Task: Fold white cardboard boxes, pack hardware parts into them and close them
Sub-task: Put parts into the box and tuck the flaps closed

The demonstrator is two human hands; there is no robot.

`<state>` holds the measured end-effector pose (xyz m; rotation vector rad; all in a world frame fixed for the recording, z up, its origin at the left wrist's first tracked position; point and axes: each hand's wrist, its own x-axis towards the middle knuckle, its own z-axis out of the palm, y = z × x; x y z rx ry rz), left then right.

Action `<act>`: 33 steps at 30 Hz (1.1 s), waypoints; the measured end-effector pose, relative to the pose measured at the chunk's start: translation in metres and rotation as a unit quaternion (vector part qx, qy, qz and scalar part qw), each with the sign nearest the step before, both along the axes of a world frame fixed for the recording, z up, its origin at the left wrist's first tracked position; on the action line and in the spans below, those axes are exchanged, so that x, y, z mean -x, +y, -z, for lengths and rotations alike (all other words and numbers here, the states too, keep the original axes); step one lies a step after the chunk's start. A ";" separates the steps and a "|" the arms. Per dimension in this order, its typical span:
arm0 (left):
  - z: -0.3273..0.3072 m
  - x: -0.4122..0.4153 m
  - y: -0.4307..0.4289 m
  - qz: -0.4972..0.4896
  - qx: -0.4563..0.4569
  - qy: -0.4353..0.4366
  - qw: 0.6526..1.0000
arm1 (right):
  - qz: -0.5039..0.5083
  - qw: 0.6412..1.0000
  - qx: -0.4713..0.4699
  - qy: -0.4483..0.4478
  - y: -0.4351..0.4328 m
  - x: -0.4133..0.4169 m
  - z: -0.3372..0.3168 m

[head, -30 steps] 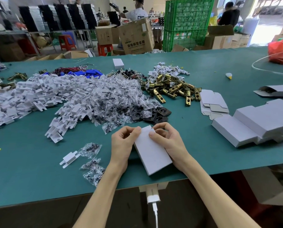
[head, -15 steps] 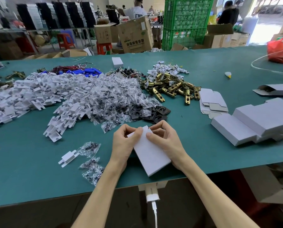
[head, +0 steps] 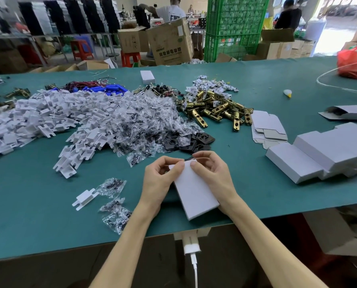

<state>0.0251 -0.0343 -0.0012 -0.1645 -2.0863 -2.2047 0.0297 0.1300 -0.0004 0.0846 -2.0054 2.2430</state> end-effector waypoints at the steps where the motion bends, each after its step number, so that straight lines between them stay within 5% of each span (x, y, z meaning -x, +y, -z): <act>1: 0.000 -0.001 0.000 0.007 0.011 0.002 1.000 | 0.008 1.000 0.006 -0.002 0.001 0.000 0.001; 33: 0.004 0.001 0.003 0.019 -0.020 -0.004 1.000 | 0.062 0.997 0.028 -0.043 0.002 0.001 0.001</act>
